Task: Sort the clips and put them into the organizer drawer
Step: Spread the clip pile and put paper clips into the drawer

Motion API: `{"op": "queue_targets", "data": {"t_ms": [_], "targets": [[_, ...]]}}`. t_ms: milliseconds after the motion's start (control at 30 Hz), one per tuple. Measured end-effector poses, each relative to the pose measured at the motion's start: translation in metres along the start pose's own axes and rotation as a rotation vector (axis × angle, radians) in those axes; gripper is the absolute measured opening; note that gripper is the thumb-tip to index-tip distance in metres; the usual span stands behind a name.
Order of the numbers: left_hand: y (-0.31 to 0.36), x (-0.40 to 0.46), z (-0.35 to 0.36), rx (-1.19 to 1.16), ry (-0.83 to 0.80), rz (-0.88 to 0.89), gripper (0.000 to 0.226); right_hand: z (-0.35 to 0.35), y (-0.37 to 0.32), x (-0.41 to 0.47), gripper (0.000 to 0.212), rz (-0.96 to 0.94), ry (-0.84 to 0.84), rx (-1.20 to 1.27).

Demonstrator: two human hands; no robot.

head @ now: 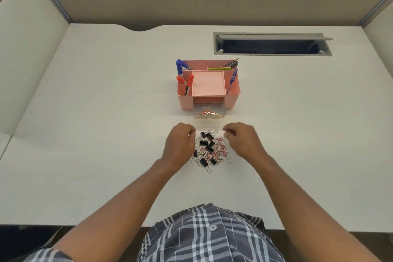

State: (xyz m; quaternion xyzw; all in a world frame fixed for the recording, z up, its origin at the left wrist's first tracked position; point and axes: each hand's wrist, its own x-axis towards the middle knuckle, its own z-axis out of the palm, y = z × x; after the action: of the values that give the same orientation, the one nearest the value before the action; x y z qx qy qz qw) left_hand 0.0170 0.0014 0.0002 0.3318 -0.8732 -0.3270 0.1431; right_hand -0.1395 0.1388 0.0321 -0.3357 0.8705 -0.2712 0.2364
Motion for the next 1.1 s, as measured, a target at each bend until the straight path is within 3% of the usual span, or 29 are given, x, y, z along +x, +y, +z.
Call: {"op": "queue_targets", "data": {"t_ms": [133, 300, 533, 1100], "targets": [[-0.011, -0.004, 0.011, 0.136, -0.166, -0.089, 0.016, 0.025, 0.012, -0.005, 0.031, 0.041, -0.161, -0.212], [-0.007, 0.000, 0.015, 0.200, -0.192, -0.084, 0.022, 0.039, 0.014, -0.007, 0.028, -0.030, -0.093, -0.243], [0.001, 0.004, 0.018, 0.206, -0.211, -0.070, 0.010, 0.041, 0.011, -0.003, 0.010, -0.071, -0.085, -0.255], [-0.001, 0.004, 0.000, 0.033, -0.268, -0.168, 0.011, 0.022, 0.012, -0.003, 0.022, -0.028, -0.077, -0.109]]}}
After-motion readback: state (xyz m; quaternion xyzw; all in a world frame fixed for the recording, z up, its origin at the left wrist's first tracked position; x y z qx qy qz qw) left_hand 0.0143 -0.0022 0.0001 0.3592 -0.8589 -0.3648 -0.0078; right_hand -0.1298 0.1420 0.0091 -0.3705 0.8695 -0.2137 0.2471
